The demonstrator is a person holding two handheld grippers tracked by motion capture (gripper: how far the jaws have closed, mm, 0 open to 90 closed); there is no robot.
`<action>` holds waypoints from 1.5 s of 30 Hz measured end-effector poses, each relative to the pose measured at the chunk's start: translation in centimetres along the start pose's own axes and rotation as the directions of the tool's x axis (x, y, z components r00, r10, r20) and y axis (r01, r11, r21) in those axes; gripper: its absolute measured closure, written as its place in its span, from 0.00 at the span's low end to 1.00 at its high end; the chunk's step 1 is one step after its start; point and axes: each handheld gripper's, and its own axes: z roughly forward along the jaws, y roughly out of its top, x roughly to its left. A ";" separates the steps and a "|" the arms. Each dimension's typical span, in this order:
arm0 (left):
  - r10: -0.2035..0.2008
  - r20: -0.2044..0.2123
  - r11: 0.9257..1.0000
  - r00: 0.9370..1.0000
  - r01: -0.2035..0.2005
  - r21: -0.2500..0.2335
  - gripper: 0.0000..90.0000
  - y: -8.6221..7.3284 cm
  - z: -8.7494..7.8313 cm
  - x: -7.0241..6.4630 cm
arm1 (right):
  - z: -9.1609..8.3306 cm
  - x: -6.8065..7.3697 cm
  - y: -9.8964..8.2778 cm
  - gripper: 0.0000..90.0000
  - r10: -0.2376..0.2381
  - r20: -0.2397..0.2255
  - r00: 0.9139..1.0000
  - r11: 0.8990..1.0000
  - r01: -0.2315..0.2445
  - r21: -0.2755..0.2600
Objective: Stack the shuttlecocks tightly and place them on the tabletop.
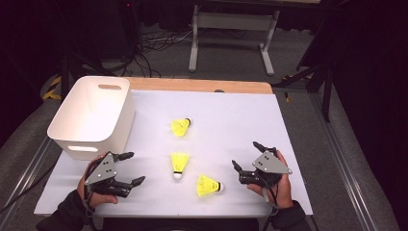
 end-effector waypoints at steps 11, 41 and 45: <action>0.021 -0.036 0.999 0.999 -0.019 0.038 0.20 0.8 1.5 -0.1 | 0.4 0.1 -0.2 0.13 0.001 -0.022 1.000 1.000 0.000 0.026; 0.003 -0.032 1.000 0.999 -0.002 0.016 0.22 2.6 1.8 1.0 | 0.8 0.3 -0.3 0.13 -0.015 -0.026 1.000 0.999 0.016 0.047; 0.008 -0.025 1.000 1.000 -0.007 0.022 0.22 2.6 1.9 1.0 | 0.8 0.4 -0.3 0.13 -0.021 -0.029 0.999 0.998 0.023 0.053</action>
